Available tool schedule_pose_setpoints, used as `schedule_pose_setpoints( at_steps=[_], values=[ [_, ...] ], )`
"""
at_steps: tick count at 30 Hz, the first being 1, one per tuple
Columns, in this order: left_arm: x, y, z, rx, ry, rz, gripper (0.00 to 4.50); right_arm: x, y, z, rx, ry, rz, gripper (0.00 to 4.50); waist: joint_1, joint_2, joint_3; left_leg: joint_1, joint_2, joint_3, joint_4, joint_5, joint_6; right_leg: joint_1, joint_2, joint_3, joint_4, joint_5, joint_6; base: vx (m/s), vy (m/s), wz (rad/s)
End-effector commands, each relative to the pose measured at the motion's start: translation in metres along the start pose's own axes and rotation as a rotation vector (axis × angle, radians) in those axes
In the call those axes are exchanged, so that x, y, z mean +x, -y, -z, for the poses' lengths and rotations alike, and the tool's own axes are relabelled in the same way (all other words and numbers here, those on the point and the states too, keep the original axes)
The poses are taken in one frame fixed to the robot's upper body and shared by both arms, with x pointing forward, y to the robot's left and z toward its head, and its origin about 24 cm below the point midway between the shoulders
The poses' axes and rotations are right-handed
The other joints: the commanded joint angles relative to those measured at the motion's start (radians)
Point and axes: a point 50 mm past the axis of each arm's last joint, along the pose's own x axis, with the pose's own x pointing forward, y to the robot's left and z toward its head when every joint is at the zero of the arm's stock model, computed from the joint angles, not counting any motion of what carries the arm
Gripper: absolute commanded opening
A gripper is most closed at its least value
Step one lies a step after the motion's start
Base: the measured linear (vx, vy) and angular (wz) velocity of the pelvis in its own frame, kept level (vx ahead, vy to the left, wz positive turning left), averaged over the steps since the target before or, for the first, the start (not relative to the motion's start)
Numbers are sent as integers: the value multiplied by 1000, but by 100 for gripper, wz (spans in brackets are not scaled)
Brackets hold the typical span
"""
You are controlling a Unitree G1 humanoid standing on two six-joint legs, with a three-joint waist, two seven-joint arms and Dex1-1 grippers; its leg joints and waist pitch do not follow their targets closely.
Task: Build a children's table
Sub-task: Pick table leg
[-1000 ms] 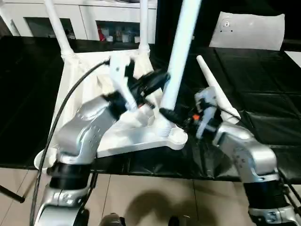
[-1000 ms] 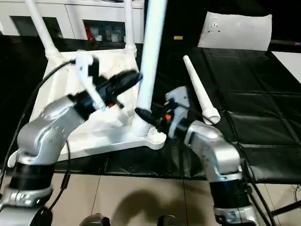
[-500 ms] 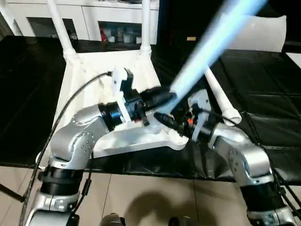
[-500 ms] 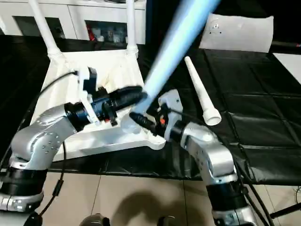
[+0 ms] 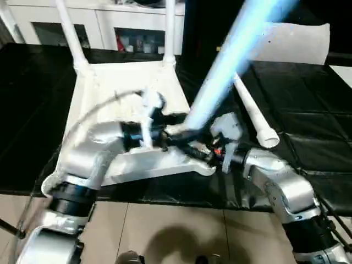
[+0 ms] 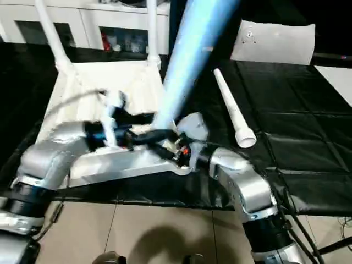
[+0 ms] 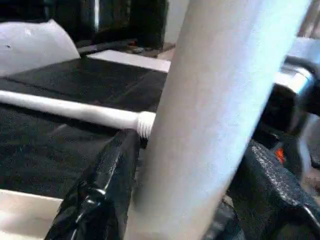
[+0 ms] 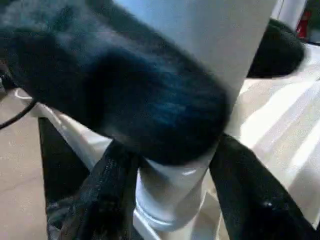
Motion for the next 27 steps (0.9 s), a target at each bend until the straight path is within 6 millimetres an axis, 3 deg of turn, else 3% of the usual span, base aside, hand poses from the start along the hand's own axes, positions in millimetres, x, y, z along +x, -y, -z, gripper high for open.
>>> schedule_pose_setpoints(
  at_steps=[1,4,6,9,11,20,26,27],
  values=[
    [-2,-11,-3,24,7,-118,247,3,-7,-4,-30,8,-42,183,-4,2,-80,9,8,2,-80,-235,-10,62,-45,35,-83,-394,-87,0,0,0],
    [-3,-14,-3,-1,43,-190,267,4,-6,-4,-32,10,-35,183,-2,1,-82,9,9,3,-79,-220,-5,64,-42,35,-78,-344,-105,0,0,0],
    [-4,-13,-3,-34,84,-236,223,5,-4,-4,-31,17,-20,183,-3,-4,-82,8,9,4,-77,-218,-5,65,-44,35,-76,-340,-111,0,0,0],
    [-4,-12,-3,-55,107,-274,225,6,-4,-5,-28,24,-14,183,-1,-1,-82,9,9,5,-77,-222,0,63,-44,35,-78,-348,-114,0,0,0],
    [-3,-10,-4,-86,138,-309,201,7,-2,-6,-22,36,-2,183,-1,-1,-81,10,11,5,-78,-229,-2,63,-44,35,-77,-353,-116,0,0,0],
    [9,1,-13,-164,212,-400,190,11,1,-12,-11,77,49,183,-3,-6,-77,6,6,4,-76,-240,8,61,-42,31,-91,-424,-74,0,0,0],
    [9,-4,-24,-127,216,-449,190,14,9,-21,3,121,119,183,-6,-2,-79,7,5,2,-77,-233,5,58,-40,30,-91,-424,-57,0,0,0],
    [8,-8,-28,-117,207,-465,190,14,11,-25,33,151,119,218,-6,-3,-79,6,5,2,-77,-229,5,59,-39,30,-89,-410,-59,0,0,0]
  ],
)
